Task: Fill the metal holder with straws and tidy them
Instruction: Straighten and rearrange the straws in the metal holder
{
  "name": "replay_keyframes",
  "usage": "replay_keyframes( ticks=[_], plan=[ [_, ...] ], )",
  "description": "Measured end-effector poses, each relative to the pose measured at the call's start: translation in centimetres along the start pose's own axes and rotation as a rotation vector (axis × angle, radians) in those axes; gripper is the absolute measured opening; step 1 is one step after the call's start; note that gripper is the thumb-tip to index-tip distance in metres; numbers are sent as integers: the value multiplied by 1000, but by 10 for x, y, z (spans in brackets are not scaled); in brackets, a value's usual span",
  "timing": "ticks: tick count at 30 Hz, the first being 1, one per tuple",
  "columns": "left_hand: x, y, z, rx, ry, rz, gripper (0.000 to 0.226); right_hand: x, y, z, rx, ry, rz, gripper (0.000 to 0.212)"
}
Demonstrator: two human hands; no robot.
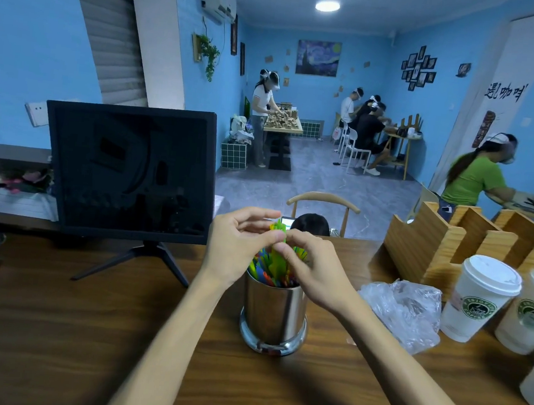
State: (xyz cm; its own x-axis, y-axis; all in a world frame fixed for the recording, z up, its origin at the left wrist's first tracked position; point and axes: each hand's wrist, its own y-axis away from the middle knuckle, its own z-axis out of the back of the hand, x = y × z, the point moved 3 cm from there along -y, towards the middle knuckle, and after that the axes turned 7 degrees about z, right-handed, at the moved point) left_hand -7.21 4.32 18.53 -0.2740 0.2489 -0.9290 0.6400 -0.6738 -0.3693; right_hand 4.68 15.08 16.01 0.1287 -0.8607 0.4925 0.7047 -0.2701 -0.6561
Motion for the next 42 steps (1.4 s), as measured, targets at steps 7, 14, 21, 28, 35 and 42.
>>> replay_keyframes(
  ticks=[7,14,21,28,35,42],
  plan=[
    [-11,-3,-5,19,-68,-74,31,-1,-11,8,-23,-49,-32,22],
    [-33,-5,-3,-97,-404,-334,32,9,-27,16,-40,-61,22,15],
    [-47,-17,4,-66,-384,-271,17,13,-36,14,-70,-169,-12,14],
    [-63,-36,24,-88,-12,-231,23,-2,-32,17,85,-463,-173,15],
    [-39,-38,38,-286,420,-76,20,-23,-18,28,-164,-1059,-559,21],
    [18,-14,15,-313,526,148,15,-22,-37,37,-524,-1345,-601,25]
  ],
)
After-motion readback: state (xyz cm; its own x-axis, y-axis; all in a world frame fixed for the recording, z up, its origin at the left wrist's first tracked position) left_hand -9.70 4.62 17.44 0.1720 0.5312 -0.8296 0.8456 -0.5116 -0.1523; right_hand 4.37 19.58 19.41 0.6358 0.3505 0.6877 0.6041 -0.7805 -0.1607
